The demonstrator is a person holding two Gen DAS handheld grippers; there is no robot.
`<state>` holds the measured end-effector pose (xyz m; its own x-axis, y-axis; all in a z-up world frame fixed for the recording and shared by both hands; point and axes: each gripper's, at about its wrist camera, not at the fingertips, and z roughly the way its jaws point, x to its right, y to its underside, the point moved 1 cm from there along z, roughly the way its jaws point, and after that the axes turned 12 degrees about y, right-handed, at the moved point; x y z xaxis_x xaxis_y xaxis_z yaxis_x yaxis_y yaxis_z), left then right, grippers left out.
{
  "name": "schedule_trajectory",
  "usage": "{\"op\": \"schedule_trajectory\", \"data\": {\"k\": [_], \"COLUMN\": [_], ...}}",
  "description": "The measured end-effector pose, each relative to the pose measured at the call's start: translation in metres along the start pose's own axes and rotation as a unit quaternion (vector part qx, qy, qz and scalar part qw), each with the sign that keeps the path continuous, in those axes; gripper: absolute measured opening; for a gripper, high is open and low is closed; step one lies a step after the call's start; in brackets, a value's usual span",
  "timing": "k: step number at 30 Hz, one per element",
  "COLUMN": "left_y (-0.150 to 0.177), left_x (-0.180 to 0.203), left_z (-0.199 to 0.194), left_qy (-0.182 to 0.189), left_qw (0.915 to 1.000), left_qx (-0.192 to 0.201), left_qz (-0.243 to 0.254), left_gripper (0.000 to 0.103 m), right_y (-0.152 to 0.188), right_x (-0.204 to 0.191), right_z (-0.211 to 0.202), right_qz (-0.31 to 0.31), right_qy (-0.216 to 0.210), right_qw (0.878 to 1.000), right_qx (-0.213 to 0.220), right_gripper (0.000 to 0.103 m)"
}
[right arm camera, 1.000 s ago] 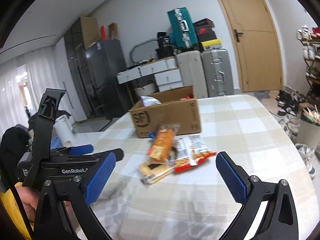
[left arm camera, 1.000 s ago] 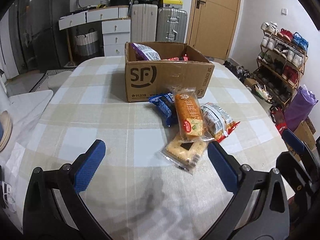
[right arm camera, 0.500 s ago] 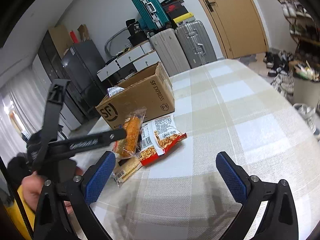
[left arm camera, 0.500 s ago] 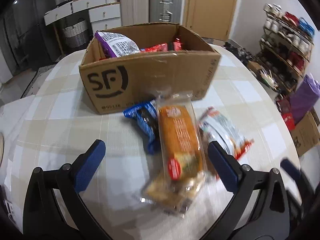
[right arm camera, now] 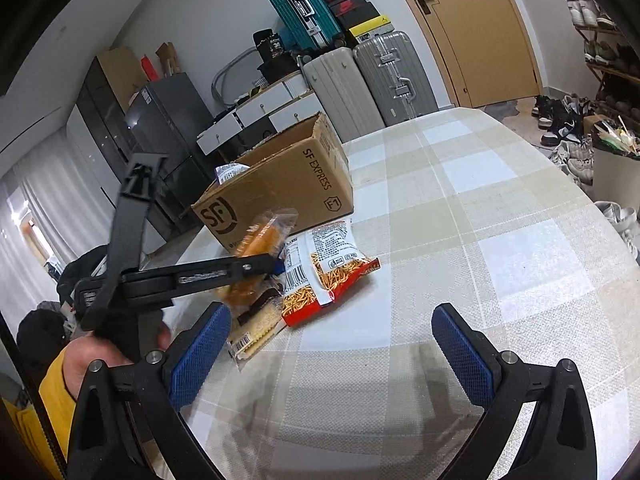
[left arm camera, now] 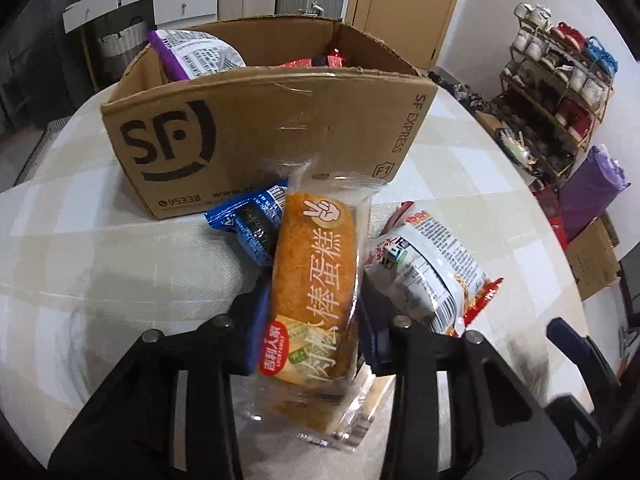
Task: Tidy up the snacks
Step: 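Lower the left gripper onto the orange cake bar and grasp it, then grasp the white noodle-snack bag with the right gripper while the left gripper holds the cake bar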
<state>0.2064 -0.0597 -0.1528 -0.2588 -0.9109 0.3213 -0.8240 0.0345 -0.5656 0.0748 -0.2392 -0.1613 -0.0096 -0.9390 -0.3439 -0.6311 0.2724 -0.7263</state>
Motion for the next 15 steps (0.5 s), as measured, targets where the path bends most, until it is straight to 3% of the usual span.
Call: {"op": "schedule_trajectory", "data": {"k": [10,15], "left_y": [0.005,0.039], "left_x": [-0.014,-0.042], "left_z": [-0.05,-0.095], "left_qy": [0.04,0.051], "left_qw": [0.9983,0.9961], "left_qx": [0.039,0.063], "left_qz": [-0.016,-0.033], "left_gripper": [0.034,0.034], "right_y": [0.002,-0.013], "right_x": [-0.006,-0.028], "right_z": [0.002,-0.002], "right_qz": [-0.015,-0.072], "right_qy": [0.011,0.026], "right_qw": [1.0,0.997], "right_qx": [-0.015,-0.012], "right_gripper": [0.102,0.102]}}
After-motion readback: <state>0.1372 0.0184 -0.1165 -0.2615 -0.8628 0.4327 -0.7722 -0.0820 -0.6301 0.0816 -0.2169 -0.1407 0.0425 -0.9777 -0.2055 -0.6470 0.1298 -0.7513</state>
